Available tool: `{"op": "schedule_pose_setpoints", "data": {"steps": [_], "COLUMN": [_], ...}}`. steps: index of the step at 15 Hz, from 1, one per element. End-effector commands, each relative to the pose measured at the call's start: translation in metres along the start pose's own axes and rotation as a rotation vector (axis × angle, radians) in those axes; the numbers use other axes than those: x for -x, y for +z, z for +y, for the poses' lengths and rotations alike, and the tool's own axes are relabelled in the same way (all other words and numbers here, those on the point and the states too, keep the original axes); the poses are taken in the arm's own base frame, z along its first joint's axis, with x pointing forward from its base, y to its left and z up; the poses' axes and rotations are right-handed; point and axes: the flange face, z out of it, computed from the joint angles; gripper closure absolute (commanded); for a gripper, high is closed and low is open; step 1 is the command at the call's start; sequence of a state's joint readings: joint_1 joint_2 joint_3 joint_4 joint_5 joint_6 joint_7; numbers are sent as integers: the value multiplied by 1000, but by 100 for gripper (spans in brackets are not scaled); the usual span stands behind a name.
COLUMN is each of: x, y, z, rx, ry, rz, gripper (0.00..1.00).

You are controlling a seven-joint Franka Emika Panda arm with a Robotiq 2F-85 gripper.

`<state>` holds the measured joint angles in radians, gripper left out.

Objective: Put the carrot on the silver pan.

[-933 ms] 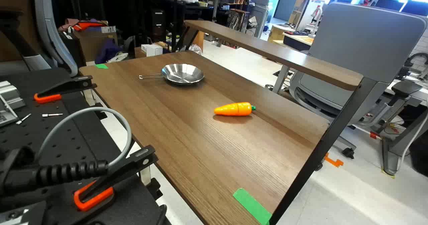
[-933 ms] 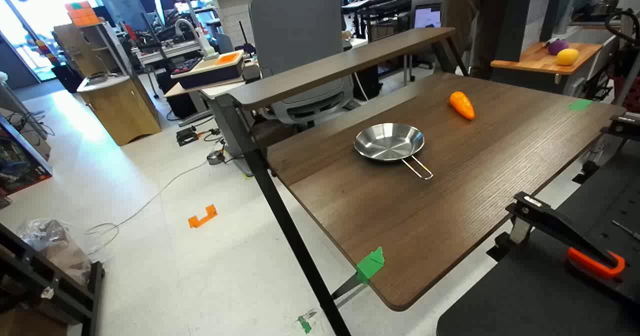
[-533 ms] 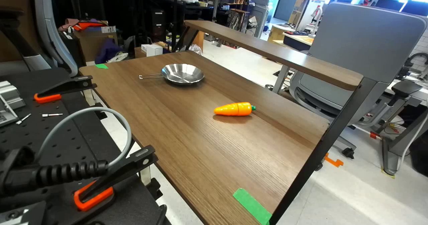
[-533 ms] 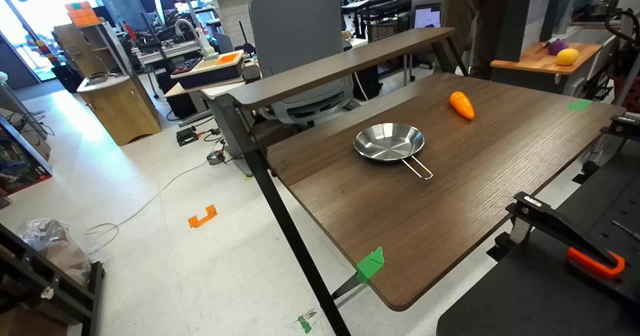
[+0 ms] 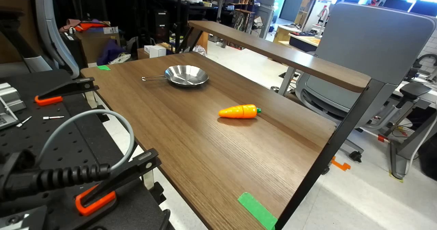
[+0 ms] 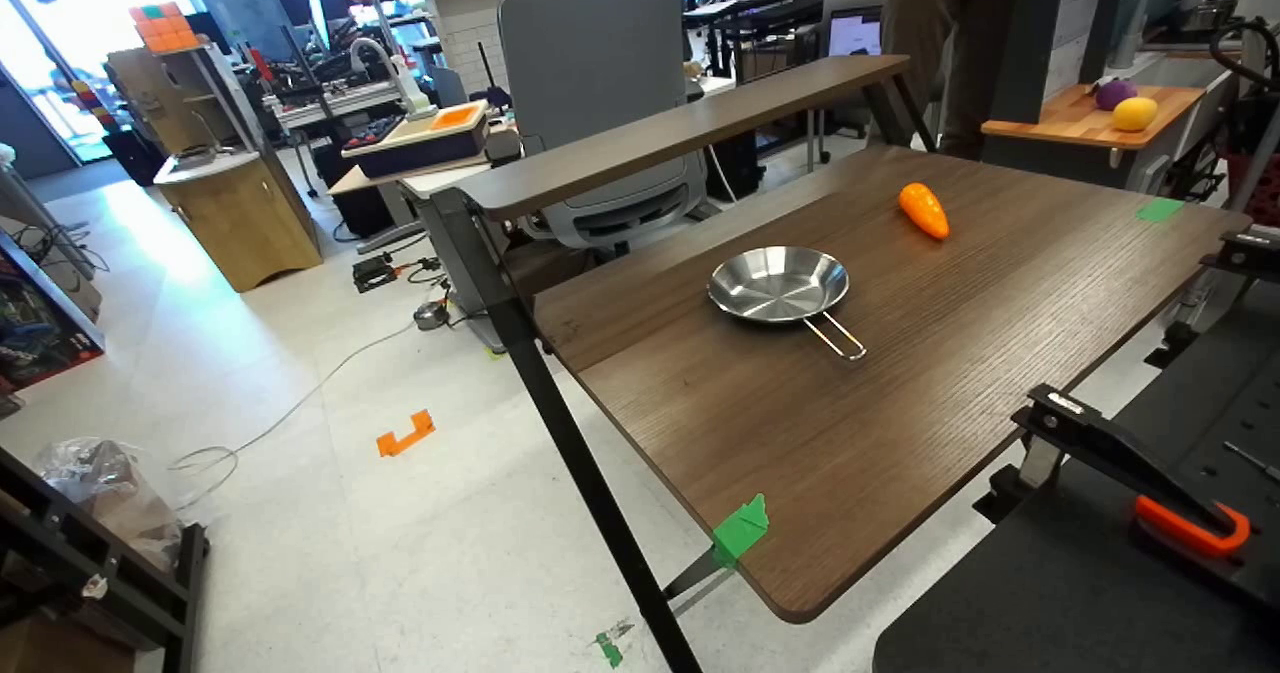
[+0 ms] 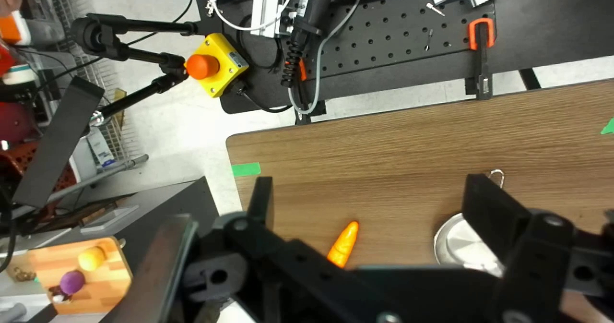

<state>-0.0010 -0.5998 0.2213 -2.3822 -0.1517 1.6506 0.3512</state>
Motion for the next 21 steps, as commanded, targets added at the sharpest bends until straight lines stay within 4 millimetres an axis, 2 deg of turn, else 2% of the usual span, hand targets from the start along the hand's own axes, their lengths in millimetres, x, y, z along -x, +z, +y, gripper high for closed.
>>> {"op": "schedule_pose_setpoints", "data": {"steps": [1,4,7,10,16,21], "x": [3,-6,-17,-28,-58,-105], "y": [-24,-37,-36,-20,24,46], "z": [7,26,42,53,65,75], "rx": [68,112,101,58,90,113], "ry": [46,120,158,165,209,226], "rz": [69,123,118,75,-95,-200], "gripper": [0,0,0,0,0,0]}}
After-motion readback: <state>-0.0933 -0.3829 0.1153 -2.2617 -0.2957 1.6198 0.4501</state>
